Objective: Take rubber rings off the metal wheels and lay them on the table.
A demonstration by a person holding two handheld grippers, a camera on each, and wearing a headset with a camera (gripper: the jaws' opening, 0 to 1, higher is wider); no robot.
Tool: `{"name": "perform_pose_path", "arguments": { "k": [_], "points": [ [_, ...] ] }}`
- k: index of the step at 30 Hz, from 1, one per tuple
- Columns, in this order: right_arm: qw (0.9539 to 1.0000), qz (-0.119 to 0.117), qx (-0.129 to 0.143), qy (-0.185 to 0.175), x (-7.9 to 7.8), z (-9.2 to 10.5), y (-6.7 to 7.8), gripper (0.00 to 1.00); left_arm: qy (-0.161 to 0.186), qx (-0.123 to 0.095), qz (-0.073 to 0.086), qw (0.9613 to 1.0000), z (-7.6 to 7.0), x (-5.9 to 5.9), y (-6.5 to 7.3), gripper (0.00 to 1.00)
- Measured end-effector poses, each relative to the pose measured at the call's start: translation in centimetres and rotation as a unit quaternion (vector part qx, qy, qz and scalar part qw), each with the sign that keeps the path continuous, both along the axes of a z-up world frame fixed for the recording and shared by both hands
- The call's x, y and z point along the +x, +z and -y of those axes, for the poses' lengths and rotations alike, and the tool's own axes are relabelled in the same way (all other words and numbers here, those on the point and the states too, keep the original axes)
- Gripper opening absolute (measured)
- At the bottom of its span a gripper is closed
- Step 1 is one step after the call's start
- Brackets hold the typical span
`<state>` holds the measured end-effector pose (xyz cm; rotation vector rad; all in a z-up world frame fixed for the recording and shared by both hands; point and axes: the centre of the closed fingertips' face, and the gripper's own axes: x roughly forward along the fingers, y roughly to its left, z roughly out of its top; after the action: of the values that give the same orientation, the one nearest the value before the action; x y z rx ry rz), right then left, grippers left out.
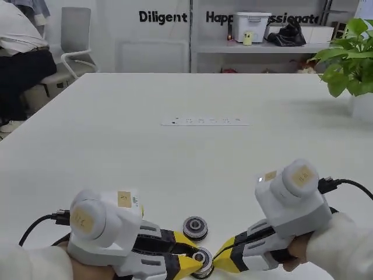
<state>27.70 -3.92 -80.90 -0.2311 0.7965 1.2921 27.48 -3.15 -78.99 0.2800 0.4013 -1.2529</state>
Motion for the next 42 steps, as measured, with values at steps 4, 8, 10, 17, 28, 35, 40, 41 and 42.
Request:
{"name": "perform_pose_path", "arguments": {
  "k": [4, 8, 10, 17, 28, 35, 40, 41, 42],
  "points": [
    [0.9995, -0.02, 0.011, -0.021, 0.2, 0.1, 0.2, 0.0, 0.0, 0.001, 0.001, 1.0, 0.0, -0.1, 0.0, 0.14],
    [0.9972, -0.045, 0.034, -0.05, 0.7, 0.2, 0.8, 0.0, 0.001, 0.001, 0.002, 1.0, -0.1, -0.1, 0.0, 0.14],
    [0.9975, -0.042, 0.032, -0.047, 0.6, 0.3, 0.7, 0.0, 0.001, 0.001, 0.002, 1.0, -0.1, -0.1, 0.0, 0.14],
    [0.9952, -0.062, 0.048, -0.058, 0.5, -0.1, 1.2, 0.0, 0.0, 0.003, 0.005, 1.0, -0.1, -0.1, 0.0, 0.14],
    [0.9944, -0.071, 0.051, -0.059, 0.3, -0.5, 1.4, 0.0, -0.002, 0.004, 0.008, 1.0, -0.2, 0.0, -0.1, 0.13],
    [0.9945, -0.071, 0.053, -0.056, 0.1, -0.7, 1.6, 0.0, -0.002, 0.005, 0.009, 0.9999, -0.2, 0.0, -0.1, 0.13],
    [0.9948, -0.069, 0.054, -0.052, 0.0, -0.9, 1.7, 0.0, -0.002, 0.006, 0.01, 0.9999, -0.1, -0.1, 0.0, 0.13],
    [0.9948, -0.069, 0.054, -0.052, 0.0, -0.9, 1.7, 0.0, -0.002, 0.006, 0.01, 0.9999, -0.2, -0.1, 0.0, 0.13],
    [0.995, -0.068, 0.054, -0.051, 0.0, -0.9, 1.7, 0.0, -0.002, 0.006, 0.01, 0.9999, -0.2, -0.1, -0.1, 0.13]
  ]
}}
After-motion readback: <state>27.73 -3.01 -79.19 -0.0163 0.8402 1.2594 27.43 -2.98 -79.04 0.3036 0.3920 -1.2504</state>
